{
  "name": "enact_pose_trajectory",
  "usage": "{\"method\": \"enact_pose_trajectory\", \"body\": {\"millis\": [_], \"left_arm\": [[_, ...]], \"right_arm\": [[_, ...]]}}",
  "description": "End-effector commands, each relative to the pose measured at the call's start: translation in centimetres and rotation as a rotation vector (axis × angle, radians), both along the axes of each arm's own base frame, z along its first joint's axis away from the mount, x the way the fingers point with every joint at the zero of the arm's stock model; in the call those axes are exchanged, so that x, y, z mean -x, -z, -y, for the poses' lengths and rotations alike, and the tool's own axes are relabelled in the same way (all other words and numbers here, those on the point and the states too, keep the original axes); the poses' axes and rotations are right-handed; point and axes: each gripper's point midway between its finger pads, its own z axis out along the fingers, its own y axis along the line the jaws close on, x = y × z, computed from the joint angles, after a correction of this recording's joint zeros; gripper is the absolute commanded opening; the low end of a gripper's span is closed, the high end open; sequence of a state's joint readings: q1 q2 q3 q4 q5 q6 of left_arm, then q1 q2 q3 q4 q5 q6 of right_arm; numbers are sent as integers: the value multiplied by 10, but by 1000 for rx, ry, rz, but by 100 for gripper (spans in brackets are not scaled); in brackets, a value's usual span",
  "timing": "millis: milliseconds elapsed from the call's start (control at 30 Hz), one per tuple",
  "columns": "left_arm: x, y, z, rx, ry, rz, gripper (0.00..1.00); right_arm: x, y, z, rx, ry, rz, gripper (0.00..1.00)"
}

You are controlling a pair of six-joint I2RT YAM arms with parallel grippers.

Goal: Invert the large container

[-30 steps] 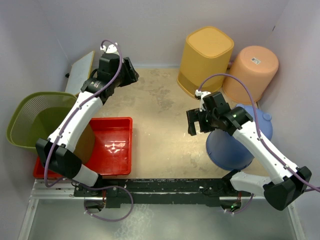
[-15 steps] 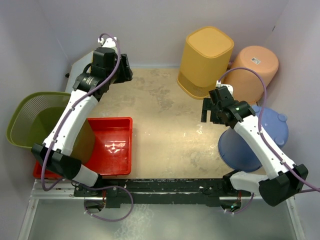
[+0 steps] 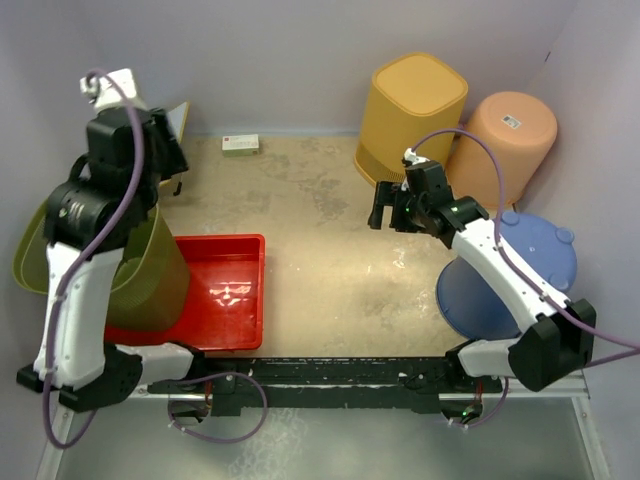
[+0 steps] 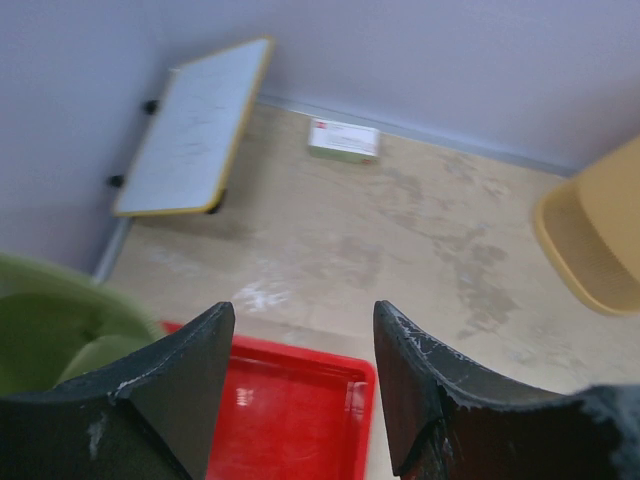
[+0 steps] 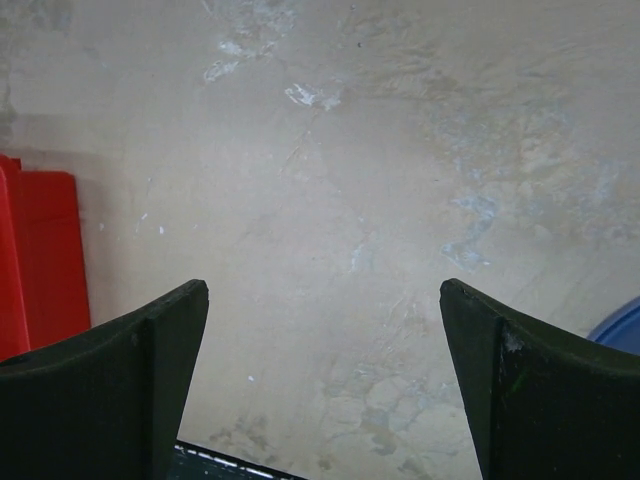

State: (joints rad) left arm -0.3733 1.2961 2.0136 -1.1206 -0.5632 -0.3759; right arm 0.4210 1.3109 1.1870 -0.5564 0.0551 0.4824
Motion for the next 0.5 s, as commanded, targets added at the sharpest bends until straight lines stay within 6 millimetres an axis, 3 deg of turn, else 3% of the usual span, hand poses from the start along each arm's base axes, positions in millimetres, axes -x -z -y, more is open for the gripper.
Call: {"method": "enact_pose_trajectory", "body": {"millis": [0, 167, 300, 467], "left_arm": [[29, 38, -53, -151, -286, -150, 55], [35, 68, -60, -166, -350, -202, 55], [25, 104, -50, -178, -311, -274, 54], [19, 139, -60, -191, -335, -343, 50]], "right_arm": [[-17, -27, -26, -88, -79, 83, 100], [-19, -28, -28, -88, -92, 86, 100], [-17, -24, -27, -85, -92, 83, 100], [-14, -23, -24, -79, -88, 79, 100]]}}
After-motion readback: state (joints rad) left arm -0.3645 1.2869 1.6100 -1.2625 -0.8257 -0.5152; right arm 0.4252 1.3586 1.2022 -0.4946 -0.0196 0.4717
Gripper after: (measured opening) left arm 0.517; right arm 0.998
